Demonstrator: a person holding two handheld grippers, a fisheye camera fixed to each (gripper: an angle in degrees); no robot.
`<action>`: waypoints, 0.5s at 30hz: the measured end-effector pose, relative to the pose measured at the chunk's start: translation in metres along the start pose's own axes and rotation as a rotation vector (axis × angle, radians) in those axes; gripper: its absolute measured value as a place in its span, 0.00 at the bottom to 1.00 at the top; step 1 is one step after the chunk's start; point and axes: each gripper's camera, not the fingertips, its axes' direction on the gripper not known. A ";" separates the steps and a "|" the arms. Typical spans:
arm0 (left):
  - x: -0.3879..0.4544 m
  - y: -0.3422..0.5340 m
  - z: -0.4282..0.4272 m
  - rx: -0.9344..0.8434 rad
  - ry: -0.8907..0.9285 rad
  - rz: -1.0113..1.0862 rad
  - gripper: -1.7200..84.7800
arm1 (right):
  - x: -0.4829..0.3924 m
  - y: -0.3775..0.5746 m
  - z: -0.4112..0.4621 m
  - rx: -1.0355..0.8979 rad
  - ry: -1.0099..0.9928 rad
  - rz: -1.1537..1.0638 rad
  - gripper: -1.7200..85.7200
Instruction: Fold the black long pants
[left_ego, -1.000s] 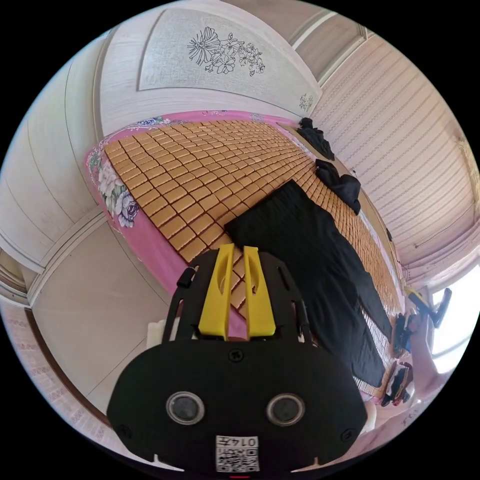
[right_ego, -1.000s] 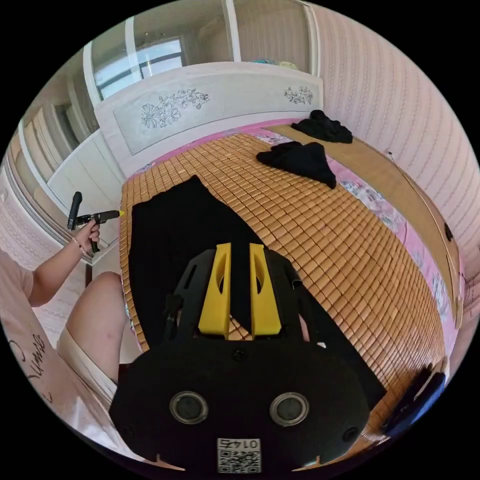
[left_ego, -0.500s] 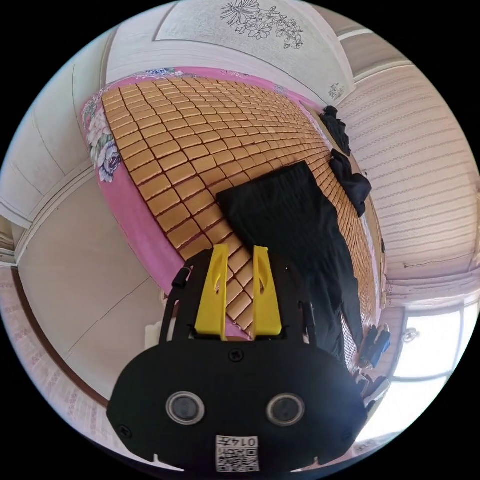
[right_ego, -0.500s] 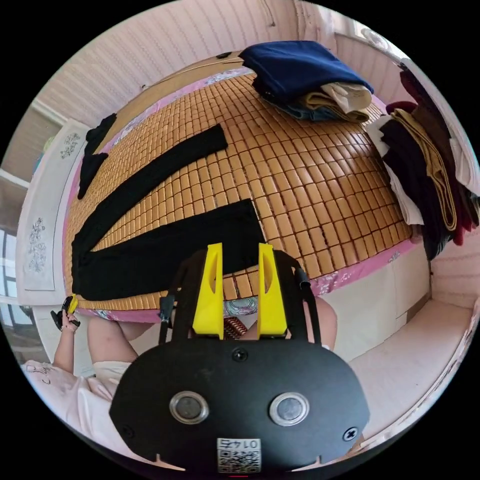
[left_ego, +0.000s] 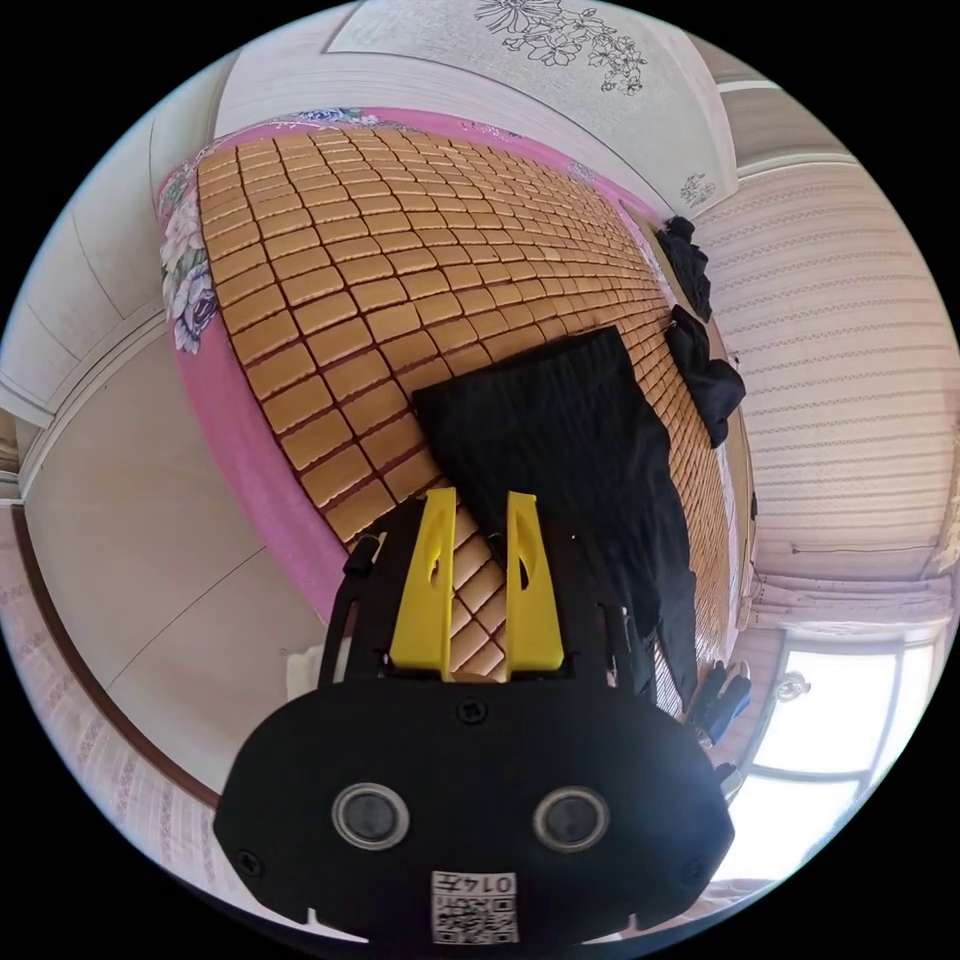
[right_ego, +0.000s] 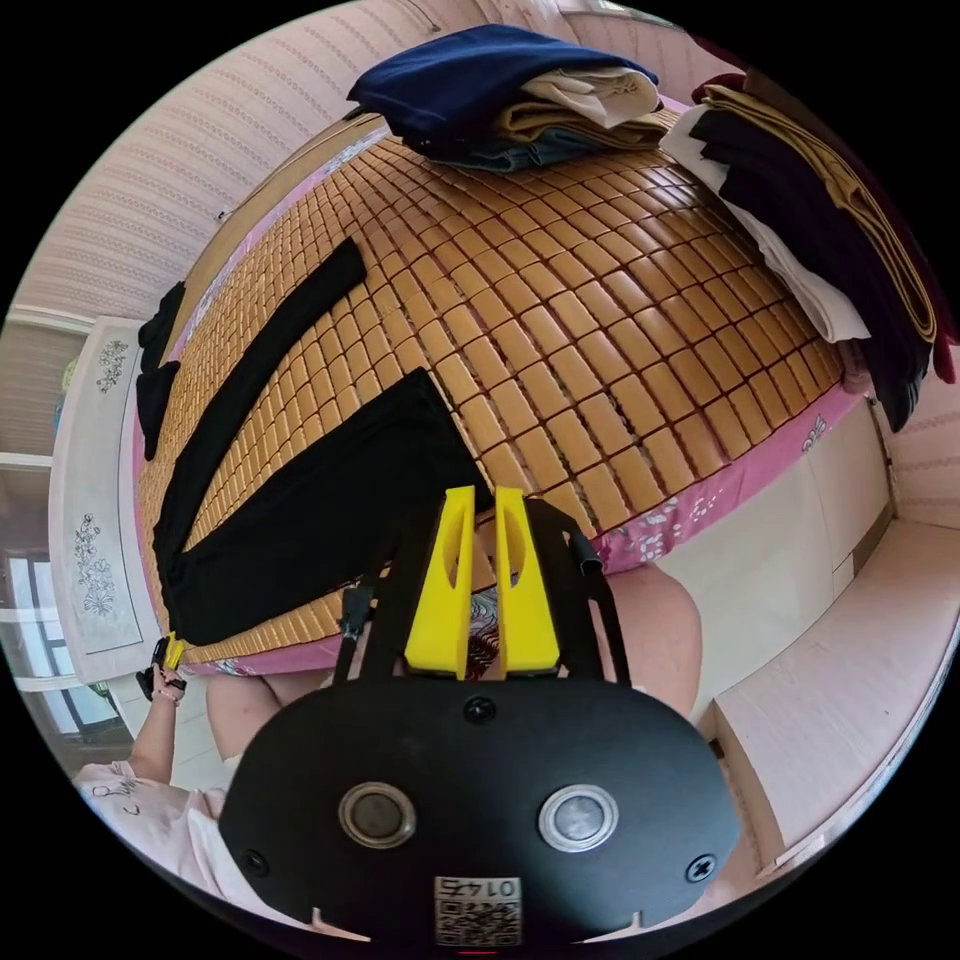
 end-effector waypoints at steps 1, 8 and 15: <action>0.006 -0.002 0.005 -0.030 -0.010 0.013 0.12 | 0.002 0.000 -0.003 -0.002 -0.009 -0.013 0.04; 0.031 -0.001 0.031 -0.062 -0.153 0.052 0.09 | 0.013 -0.006 -0.029 -0.012 -0.026 -0.051 0.03; 0.037 0.014 0.051 -0.045 -0.153 0.049 0.04 | 0.013 -0.008 -0.057 0.008 -0.030 -0.093 0.02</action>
